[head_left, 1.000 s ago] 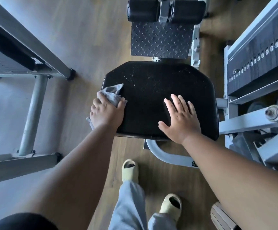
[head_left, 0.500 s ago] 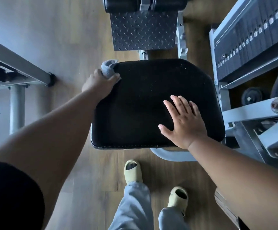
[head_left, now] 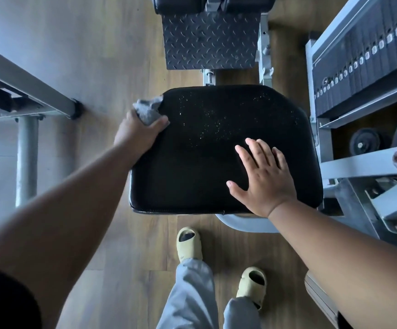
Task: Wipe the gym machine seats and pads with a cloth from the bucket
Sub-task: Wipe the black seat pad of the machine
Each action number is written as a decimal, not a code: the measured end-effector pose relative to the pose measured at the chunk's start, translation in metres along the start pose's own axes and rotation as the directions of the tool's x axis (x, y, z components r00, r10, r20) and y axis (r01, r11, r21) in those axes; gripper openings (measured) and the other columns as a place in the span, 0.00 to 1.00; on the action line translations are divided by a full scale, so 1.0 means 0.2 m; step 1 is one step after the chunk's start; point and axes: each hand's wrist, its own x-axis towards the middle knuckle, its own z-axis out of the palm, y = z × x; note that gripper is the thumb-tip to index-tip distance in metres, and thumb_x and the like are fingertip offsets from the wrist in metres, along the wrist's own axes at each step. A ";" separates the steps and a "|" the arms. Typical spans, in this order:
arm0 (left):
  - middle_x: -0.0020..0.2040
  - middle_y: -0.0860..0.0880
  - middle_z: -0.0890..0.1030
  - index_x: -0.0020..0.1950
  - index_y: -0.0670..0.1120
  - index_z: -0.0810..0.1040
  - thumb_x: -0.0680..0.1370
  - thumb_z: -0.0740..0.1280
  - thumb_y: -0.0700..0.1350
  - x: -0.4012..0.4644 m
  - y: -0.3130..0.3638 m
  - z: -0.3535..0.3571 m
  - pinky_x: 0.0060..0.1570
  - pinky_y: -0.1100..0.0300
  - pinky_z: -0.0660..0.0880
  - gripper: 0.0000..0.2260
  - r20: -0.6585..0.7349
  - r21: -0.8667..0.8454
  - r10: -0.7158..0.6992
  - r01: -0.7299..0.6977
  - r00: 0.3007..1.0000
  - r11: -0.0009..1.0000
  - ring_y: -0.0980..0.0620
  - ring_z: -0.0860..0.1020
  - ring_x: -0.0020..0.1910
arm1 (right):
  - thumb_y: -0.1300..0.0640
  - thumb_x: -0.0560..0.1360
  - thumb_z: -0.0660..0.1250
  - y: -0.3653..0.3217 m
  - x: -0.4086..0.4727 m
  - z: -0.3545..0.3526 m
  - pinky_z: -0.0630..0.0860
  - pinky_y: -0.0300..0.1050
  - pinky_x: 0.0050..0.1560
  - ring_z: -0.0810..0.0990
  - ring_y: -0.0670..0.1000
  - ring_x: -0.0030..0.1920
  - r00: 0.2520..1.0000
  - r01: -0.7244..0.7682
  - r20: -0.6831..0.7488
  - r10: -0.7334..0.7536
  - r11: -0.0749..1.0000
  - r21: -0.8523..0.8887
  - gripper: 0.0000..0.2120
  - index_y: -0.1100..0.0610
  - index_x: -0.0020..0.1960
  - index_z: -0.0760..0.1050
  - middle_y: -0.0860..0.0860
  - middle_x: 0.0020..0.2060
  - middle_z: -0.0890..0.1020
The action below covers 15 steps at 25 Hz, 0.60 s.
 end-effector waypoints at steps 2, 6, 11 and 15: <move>0.57 0.45 0.80 0.65 0.47 0.73 0.71 0.64 0.72 0.16 0.12 0.00 0.46 0.53 0.71 0.33 0.043 0.202 0.124 -0.131 0.991 0.971 0.45 0.76 0.48 | 0.31 0.75 0.48 0.00 0.00 0.00 0.49 0.60 0.78 0.51 0.55 0.80 1.000 0.011 -0.003 -0.011 1.000 0.000 0.39 0.51 0.80 0.54 0.53 0.80 0.54; 0.59 0.45 0.79 0.65 0.49 0.71 0.71 0.59 0.75 0.31 0.34 0.08 0.51 0.50 0.74 0.35 0.184 0.339 0.278 -0.326 0.943 0.882 0.41 0.77 0.55 | 0.31 0.75 0.49 0.01 0.01 0.01 0.50 0.60 0.78 0.52 0.56 0.80 1.000 0.017 -0.008 -0.017 1.000 -0.005 0.39 0.51 0.80 0.55 0.53 0.80 0.55; 0.61 0.46 0.78 0.66 0.50 0.70 0.69 0.57 0.76 0.20 0.21 0.02 0.48 0.50 0.71 0.37 0.111 0.297 0.197 -0.222 0.974 0.929 0.42 0.76 0.54 | 0.31 0.75 0.48 0.01 0.01 0.00 0.47 0.58 0.78 0.51 0.55 0.80 1.000 0.017 -0.005 -0.017 1.000 0.000 0.39 0.50 0.80 0.54 0.52 0.80 0.54; 0.69 0.43 0.71 0.72 0.49 0.64 0.75 0.57 0.70 -0.10 -0.06 0.03 0.54 0.46 0.70 0.34 -0.029 0.201 0.081 -0.073 0.996 0.977 0.40 0.73 0.64 | 0.31 0.74 0.47 0.01 0.01 0.00 0.47 0.58 0.78 0.51 0.55 0.80 1.000 0.016 0.003 -0.016 1.000 0.019 0.39 0.50 0.80 0.54 0.51 0.80 0.54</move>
